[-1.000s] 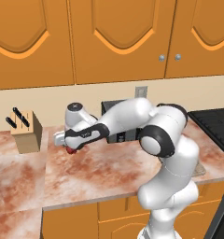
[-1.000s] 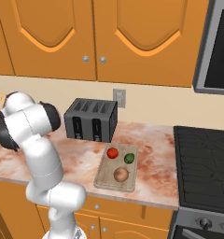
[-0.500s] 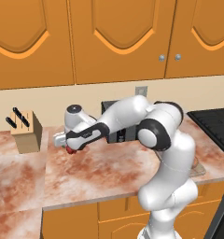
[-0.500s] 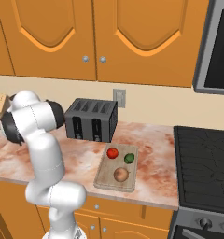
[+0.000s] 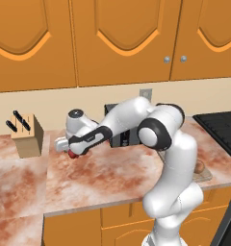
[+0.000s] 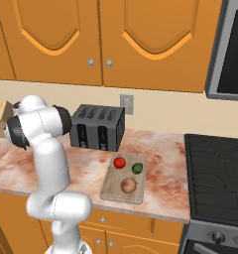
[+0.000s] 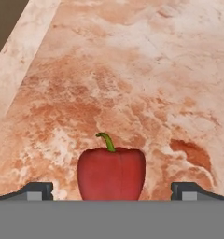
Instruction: Place the avocado, onion, tomato, and bell pepper on the cutting board.
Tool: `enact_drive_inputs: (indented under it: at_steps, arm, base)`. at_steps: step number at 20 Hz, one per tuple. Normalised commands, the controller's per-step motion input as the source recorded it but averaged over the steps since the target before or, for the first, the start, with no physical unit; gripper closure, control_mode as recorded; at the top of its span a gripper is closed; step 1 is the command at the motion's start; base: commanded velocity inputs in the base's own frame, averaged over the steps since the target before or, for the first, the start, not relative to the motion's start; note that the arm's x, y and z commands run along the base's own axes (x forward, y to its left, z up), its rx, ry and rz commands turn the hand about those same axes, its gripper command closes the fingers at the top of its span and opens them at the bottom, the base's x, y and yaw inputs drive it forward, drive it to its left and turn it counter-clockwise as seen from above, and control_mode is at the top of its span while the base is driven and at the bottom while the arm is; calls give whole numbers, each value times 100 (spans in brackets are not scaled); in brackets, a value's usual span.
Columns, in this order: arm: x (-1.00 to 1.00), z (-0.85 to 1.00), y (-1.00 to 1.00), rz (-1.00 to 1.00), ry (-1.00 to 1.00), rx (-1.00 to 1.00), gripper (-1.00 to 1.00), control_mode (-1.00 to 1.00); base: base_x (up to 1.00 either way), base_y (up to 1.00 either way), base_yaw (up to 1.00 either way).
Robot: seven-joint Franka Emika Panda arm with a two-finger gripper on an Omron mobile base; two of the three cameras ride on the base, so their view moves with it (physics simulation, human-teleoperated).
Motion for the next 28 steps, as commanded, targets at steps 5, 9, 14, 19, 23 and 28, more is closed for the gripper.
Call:
enact_drive_inputs:
  at_steps: [5, 9, 14, 19, 23, 28]
  arm:
    - [7, -16, 11, 0, 0, 0, -100, -100]
    - [6, -15, 13, 0, 0, -1, -100, -100]
    - [5, -15, 12, 0, 0, -1, 100, -100]
    - [0, -7, 0, 0, 0, 0, 100, -100]
    - [0, 0, 0, 0, 0, 0, 100, -100]
    - [-18, 6, 0, 0, -1, 0, 100, -100]
  base:
    - [0, 0, 0]
    - [0, 0, 0]
    - [0, 0, 0]
    - [0, 0, 0]
    - [0, 0, 0]
    - [0, 0, 0]
